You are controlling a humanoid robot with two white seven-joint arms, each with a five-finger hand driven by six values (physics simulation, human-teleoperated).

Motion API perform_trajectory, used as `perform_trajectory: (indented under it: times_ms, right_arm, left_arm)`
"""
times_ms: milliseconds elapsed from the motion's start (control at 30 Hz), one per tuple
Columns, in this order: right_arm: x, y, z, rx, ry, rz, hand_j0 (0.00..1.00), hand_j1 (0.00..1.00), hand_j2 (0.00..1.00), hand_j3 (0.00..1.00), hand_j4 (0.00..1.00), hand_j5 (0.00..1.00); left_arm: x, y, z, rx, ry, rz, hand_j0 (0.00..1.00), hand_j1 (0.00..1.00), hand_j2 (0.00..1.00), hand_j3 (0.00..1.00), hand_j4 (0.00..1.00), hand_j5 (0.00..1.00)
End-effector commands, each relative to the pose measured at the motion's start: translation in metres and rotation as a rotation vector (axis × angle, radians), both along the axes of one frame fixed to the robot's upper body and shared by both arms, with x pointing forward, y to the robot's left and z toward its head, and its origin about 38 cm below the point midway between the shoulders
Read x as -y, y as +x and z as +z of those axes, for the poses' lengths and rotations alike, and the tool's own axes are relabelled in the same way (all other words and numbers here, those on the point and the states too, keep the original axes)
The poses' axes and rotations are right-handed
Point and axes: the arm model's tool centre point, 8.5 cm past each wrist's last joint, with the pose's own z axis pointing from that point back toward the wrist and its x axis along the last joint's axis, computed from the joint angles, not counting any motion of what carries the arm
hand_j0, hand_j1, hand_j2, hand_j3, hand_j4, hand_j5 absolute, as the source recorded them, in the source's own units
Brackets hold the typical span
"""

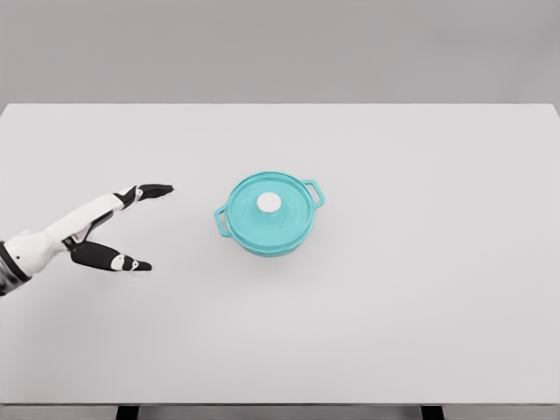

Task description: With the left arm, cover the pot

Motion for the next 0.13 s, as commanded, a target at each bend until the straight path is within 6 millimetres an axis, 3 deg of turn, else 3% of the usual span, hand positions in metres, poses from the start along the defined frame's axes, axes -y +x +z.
perform_trajectory:
  times_ms: [0, 100]
  right_arm:
    - [0.0000, 0.0000, 0.0000, 0.000, 0.000, 0.001, 1.00, 1.00, 1.00, 1.00, 1.00, 1.00]
    - [0.0000, 0.0010, 0.0000, 0.002, 0.000, 0.001, 1.00, 1.00, 1.00, 1.00, 1.00, 1.00]
  left_arm:
    - [-0.0241, 0.0073, 0.0183, 0.049, 0.022, 0.044, 1.00, 1.00, 1.00, 1.00, 1.00, 1.00]
    - [-0.0314, 0.0101, 0.0114, 0.035, 0.025, 0.073, 1.00, 1.00, 1.00, 1.00, 1.00, 1.00]
